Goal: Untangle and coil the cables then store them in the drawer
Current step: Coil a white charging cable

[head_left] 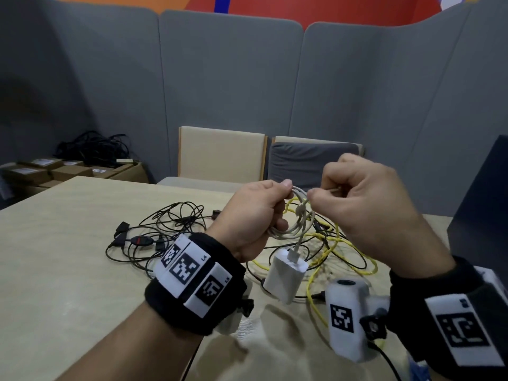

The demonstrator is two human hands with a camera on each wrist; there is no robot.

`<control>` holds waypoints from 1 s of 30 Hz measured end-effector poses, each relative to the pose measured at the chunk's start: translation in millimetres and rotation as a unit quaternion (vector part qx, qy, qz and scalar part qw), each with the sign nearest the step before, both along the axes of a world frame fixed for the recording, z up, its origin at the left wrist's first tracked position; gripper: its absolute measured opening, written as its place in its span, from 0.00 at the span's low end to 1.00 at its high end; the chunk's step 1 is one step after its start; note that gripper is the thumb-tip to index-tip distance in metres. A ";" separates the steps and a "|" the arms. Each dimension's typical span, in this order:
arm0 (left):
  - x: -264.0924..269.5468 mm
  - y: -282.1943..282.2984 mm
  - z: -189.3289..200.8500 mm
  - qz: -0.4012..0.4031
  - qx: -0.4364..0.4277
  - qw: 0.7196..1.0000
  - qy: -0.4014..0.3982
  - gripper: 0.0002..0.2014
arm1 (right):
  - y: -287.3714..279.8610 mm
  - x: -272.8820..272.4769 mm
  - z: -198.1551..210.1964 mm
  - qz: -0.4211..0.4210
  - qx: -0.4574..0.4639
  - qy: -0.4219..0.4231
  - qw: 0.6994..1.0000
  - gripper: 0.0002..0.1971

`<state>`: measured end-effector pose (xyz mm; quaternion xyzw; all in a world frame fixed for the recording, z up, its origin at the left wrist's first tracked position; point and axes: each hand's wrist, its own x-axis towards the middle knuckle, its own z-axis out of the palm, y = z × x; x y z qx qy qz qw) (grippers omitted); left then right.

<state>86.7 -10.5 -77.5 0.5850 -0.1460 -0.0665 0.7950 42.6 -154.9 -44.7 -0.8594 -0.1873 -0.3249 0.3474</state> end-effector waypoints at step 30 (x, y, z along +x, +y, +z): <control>0.2 11.7 13.1 0.011 -0.144 0.989 0.029 0.13 | -29.0 30.3 -20.3 -0.011 0.122 0.202 0.972 0.12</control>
